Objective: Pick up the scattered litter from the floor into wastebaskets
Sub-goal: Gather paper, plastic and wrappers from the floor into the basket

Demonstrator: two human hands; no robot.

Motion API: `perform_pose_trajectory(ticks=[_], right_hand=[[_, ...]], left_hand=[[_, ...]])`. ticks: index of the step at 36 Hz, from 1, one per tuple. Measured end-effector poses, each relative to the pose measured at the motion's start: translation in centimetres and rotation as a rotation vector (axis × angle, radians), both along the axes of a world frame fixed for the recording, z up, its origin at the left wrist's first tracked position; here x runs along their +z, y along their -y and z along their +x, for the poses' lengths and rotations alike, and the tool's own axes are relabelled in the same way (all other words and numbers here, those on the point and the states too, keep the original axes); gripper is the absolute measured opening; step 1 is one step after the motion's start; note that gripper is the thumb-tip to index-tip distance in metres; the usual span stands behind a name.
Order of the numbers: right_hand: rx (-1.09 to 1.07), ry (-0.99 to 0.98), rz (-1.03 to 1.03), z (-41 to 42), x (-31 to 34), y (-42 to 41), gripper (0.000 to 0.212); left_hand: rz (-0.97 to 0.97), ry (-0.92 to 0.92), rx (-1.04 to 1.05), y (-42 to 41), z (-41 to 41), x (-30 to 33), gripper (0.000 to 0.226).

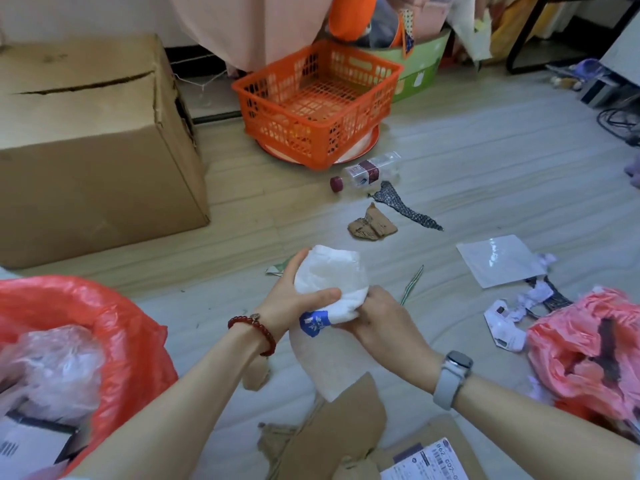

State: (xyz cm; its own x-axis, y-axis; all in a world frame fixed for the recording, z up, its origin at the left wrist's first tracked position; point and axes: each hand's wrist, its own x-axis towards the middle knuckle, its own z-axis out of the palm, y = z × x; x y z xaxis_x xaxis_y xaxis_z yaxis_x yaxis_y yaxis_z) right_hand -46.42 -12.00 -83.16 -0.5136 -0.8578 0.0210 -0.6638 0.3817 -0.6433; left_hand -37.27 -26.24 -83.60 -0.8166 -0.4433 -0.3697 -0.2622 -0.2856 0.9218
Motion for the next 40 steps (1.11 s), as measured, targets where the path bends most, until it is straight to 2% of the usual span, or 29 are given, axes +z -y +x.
perform_pose_trajectory(ticks=[3,5,7,9,11,14,16,18,19,22,23,25,27,30,32,35,37,40], right_hand=[[-0.150,0.012,-0.107,-0.4,-0.2,0.0,0.051],[-0.043,-0.006,-0.130,-1.4,0.0,0.1,0.082],[0.178,-0.024,-0.047,-1.7,0.4,0.4,0.111],[0.372,-0.051,0.007,-1.2,0.4,0.7,0.119],[0.429,0.005,0.016,-0.4,0.2,0.8,0.122],[0.367,0.166,-0.020,0.7,-0.2,0.6,0.126],[0.286,0.256,-0.047,1.4,-0.2,0.4,0.127],[0.190,0.290,-0.062,2.1,-0.3,0.2,0.118],[0.153,0.282,-0.084,2.5,-0.4,0.2,0.105],[0.109,0.223,-0.162,2.8,-0.8,0.2,0.064],[0.100,0.210,-0.163,2.8,-0.9,0.1,0.056],[0.074,0.199,-0.138,2.7,-1.0,0.1,0.046],[0.037,0.205,-0.115,2.7,-0.9,0.1,0.040],[-0.122,0.302,-0.105,1.8,-0.1,1.0,0.024],[-0.244,0.456,-0.114,0.7,0.8,1.8,0.016],[-0.174,0.892,-0.163,-0.5,1.7,2.1,0.025],[-0.062,1.215,-0.168,-0.2,1.9,1.9,0.037],[0.103,1.437,-0.126,0.0,2.6,2.0,0.053]], left_hand=[[-0.059,0.086,0.142,-0.1,0.5,0.5,0.026],[-0.019,0.194,0.268,0.0,0.7,0.4,0.011],[0.036,0.270,0.275,0.0,0.9,0.5,0.004],[0.102,0.316,0.216,-0.2,1.0,0.9,0.015],[0.240,0.325,0.180,-0.2,1.0,1.6,0.030],[0.519,0.286,0.216,-0.1,0.8,3.0,0.041],[0.592,0.273,0.239,0.0,0.8,3.6,0.043],[0.621,0.262,0.239,-0.1,0.8,4.0,0.046],[0.620,0.264,0.233,-0.1,0.9,4.3,0.047],[0.554,0.287,0.196,0.2,0.7,4.5,0.064],[0.536,0.277,0.179,0.2,0.7,4.7,0.069],[0.457,0.237,0.153,0.0,0.6,5.2,0.065],[0.246,0.224,0.147,-0.2,0.4,5.3,0.061],[-0.282,0.182,0.087,0.1,0.7,4.4,0.083],[-0.542,0.107,-0.084,0.2,1.2,4.0,0.093],[-0.763,0.085,-0.282,-0.2,2.3,3.3,0.107],[-0.771,0.083,-0.305,-0.4,3.1,3.1,0.116],[-0.721,0.056,-0.289,-0.5,3.7,3.2,0.117]])
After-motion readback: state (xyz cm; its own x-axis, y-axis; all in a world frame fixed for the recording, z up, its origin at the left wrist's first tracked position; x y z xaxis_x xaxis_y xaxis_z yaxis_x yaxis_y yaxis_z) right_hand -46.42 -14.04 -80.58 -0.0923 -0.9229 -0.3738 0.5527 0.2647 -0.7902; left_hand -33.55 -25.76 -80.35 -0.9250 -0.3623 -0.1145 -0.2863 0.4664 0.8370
